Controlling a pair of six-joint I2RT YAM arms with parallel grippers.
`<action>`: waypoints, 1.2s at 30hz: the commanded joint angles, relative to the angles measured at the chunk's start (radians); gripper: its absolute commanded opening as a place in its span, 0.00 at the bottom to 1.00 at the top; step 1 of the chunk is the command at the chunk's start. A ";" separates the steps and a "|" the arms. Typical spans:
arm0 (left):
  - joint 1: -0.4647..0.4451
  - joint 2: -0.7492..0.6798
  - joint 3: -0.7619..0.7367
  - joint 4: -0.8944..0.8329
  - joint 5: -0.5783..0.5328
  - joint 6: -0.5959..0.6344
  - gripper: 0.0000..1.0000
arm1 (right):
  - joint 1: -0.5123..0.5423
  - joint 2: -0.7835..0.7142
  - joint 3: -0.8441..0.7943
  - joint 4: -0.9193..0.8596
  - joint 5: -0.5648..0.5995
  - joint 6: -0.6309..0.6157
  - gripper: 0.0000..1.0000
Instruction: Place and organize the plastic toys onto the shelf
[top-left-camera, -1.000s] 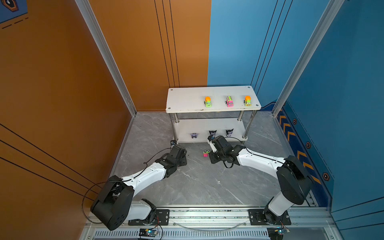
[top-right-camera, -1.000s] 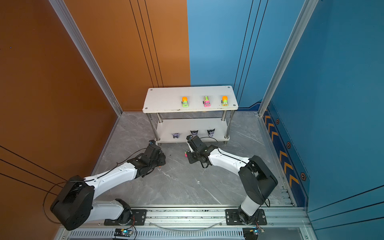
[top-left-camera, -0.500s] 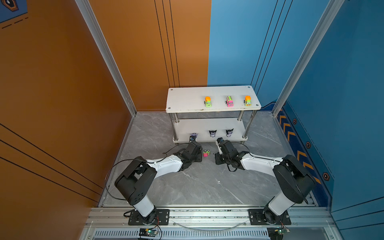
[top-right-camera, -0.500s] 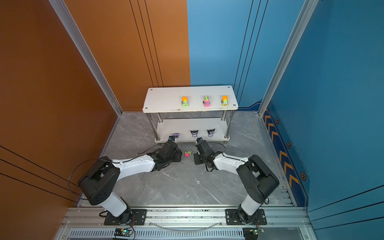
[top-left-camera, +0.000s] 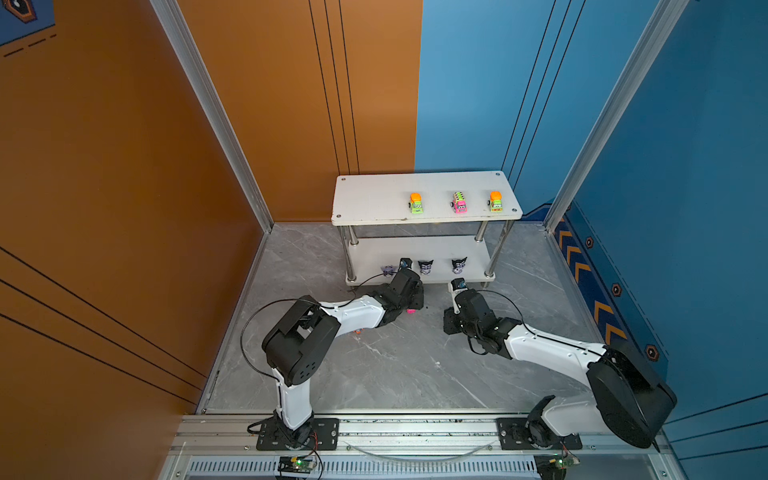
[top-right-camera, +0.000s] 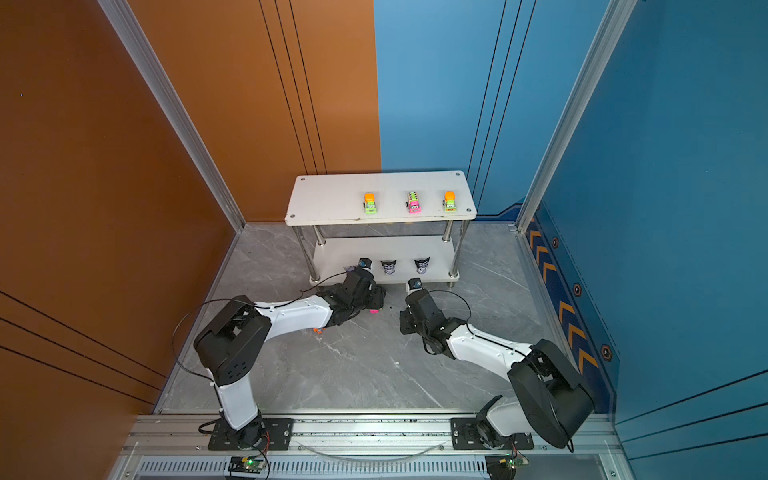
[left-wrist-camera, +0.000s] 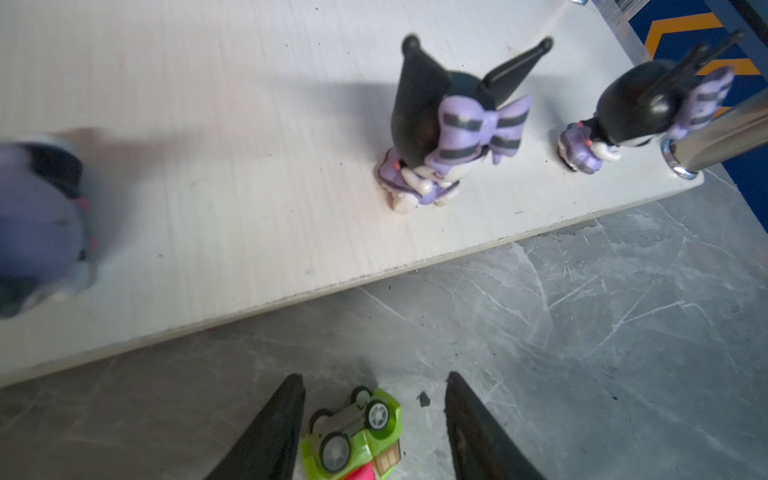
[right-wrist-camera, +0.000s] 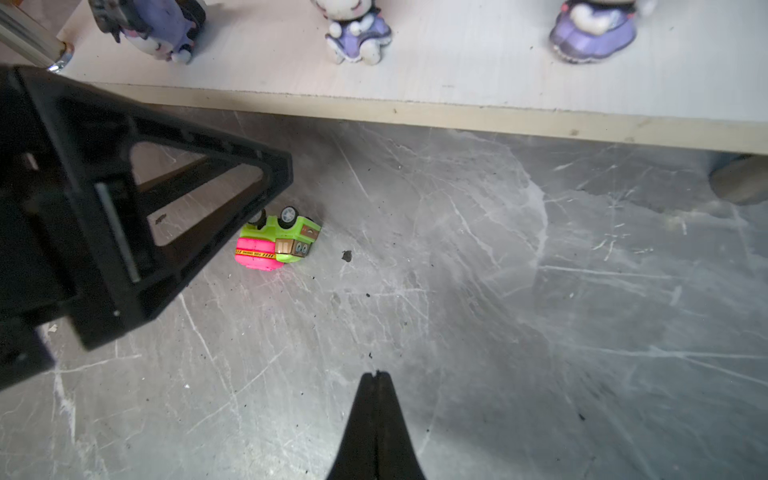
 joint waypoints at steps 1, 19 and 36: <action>-0.018 0.021 0.022 -0.025 0.000 0.017 0.56 | -0.002 -0.032 -0.011 -0.020 0.039 0.014 0.00; -0.061 0.031 -0.026 -0.075 -0.022 -0.017 0.56 | -0.008 -0.083 -0.019 -0.040 0.044 0.021 0.00; -0.179 -0.040 -0.050 -0.068 0.147 -0.108 0.54 | -0.094 -0.158 -0.031 -0.082 0.063 0.010 0.00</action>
